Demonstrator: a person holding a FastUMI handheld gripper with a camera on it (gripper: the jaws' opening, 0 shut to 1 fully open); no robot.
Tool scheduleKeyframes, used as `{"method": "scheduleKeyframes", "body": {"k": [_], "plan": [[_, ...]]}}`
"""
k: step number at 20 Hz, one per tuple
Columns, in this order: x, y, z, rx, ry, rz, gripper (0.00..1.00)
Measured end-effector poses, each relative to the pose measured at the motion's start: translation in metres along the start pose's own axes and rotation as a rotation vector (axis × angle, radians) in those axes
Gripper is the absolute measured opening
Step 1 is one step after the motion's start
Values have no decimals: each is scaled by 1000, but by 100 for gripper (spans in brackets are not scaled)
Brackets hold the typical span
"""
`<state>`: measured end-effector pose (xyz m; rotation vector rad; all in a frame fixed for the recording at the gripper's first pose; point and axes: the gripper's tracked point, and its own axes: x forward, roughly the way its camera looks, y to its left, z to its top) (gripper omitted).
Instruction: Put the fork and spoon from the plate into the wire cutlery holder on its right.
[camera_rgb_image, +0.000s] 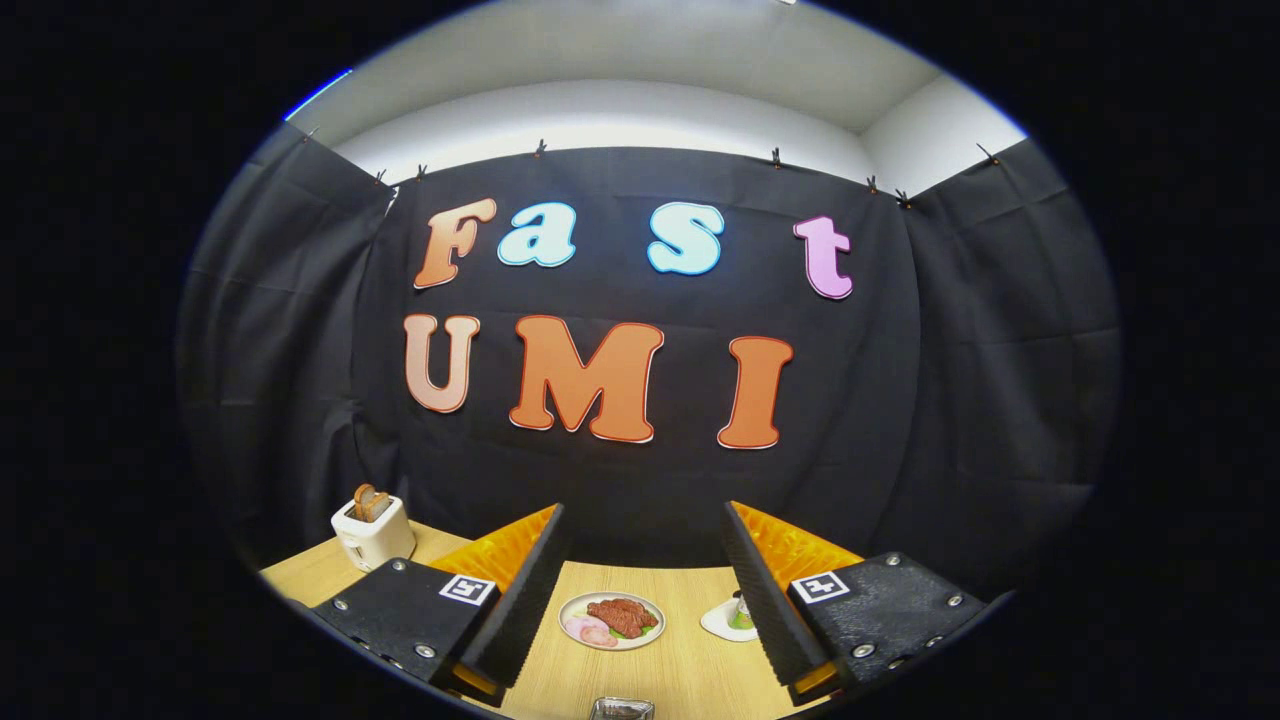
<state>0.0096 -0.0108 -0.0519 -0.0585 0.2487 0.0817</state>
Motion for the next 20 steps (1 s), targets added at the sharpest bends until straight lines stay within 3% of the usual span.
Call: {"method": "scheduleKeyframes", "body": {"k": [20], "plan": [[2,7,3,-17,-10,5,92]]}}
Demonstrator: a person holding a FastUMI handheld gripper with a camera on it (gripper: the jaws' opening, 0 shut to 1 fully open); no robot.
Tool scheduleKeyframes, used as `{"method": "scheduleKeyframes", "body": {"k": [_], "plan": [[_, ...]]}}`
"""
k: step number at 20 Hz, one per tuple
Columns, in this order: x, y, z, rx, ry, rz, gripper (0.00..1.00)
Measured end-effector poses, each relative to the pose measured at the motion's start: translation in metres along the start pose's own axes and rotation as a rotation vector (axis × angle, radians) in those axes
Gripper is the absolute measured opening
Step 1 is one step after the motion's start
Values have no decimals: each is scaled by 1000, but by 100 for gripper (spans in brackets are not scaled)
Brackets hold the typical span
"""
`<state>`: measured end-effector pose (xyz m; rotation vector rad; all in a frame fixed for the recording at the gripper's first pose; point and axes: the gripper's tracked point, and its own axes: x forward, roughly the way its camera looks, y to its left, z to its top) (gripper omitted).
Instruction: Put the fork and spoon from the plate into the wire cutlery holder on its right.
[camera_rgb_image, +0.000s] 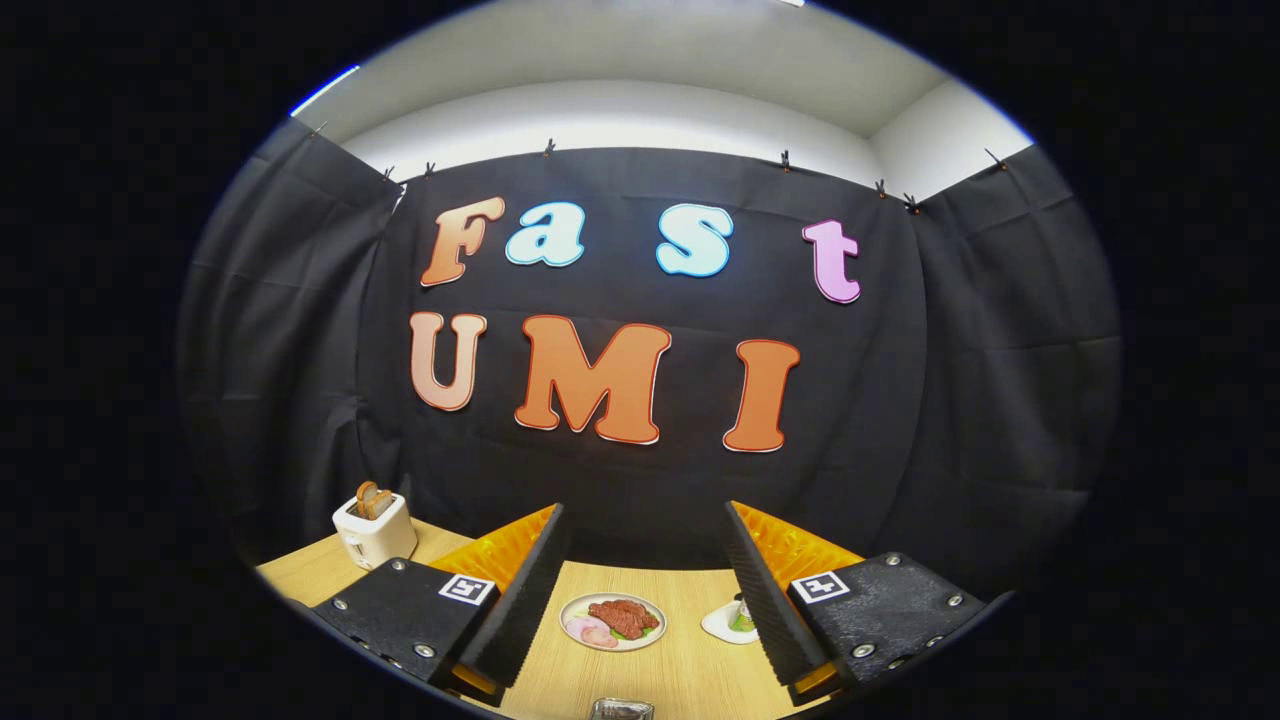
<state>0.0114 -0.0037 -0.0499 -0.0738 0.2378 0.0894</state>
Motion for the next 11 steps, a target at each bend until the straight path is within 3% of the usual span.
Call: {"method": "scheduleKeyframes", "body": {"k": [11], "plan": [[-3,8,-6,4,9,-9,92]]}}
